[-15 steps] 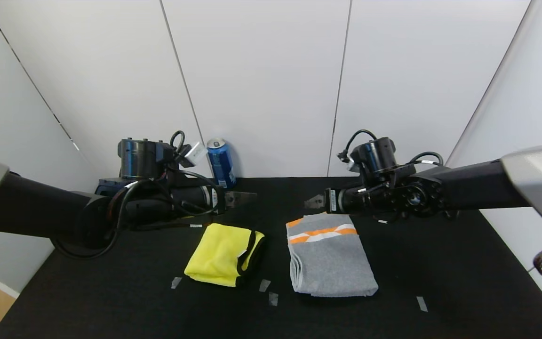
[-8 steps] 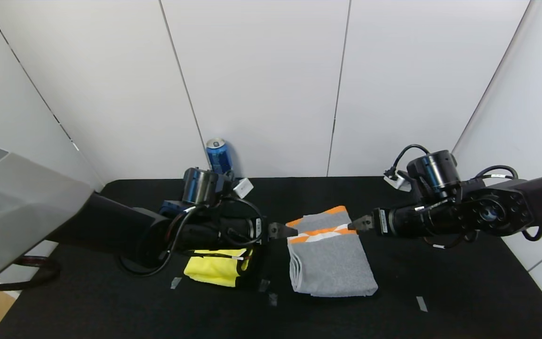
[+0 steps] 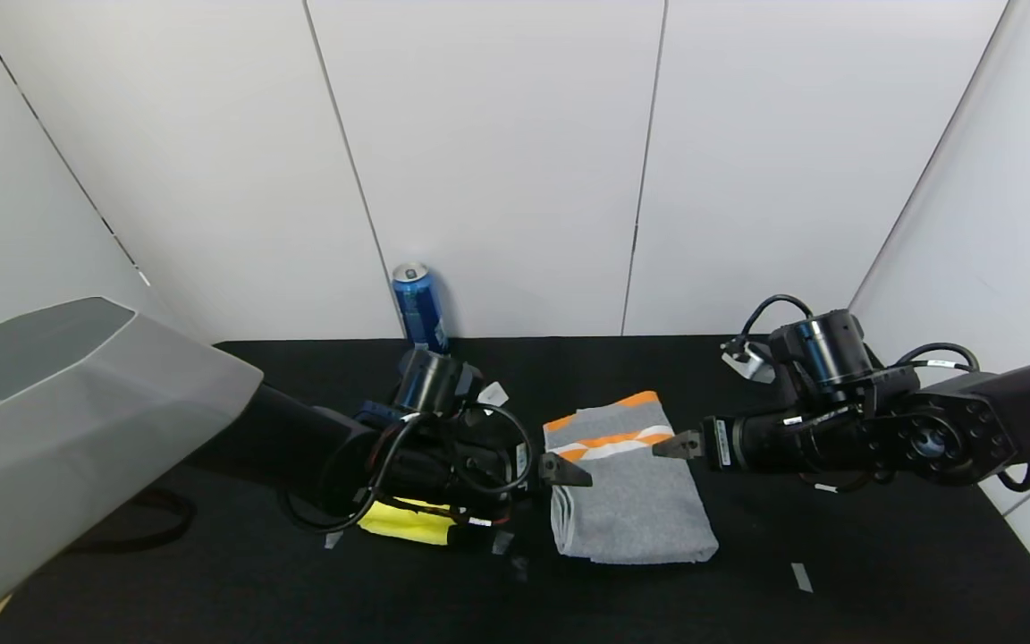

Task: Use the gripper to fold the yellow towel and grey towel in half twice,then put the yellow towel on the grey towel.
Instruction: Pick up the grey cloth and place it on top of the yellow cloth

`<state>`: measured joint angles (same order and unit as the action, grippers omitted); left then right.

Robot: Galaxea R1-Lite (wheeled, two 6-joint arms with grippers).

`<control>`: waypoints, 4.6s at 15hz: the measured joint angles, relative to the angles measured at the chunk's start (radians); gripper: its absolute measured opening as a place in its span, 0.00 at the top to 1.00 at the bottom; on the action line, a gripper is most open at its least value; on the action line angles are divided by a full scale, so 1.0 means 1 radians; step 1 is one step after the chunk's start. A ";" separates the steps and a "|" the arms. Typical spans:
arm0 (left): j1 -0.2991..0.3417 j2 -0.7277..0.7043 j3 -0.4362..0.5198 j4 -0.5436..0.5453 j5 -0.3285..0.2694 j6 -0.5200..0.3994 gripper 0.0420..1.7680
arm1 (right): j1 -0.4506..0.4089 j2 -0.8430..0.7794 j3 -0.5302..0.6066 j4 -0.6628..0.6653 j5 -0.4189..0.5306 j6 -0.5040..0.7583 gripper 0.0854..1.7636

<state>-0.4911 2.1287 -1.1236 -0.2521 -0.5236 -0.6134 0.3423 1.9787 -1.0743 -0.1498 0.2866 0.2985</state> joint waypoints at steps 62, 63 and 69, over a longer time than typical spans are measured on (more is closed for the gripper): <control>-0.249 0.212 -0.174 0.082 0.229 0.177 0.42 | 0.019 0.173 0.000 -0.103 0.018 0.071 0.97; -0.249 0.213 -0.174 0.082 0.228 0.177 0.47 | 0.019 0.173 0.001 -0.103 0.018 0.071 0.97; -0.251 0.214 -0.173 0.087 0.224 0.177 0.93 | 0.018 0.171 0.001 -0.102 0.019 0.071 0.97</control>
<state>-0.7417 2.3432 -1.2968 -0.1651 -0.2994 -0.4366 0.3602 2.1498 -1.0728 -0.2517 0.3051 0.3696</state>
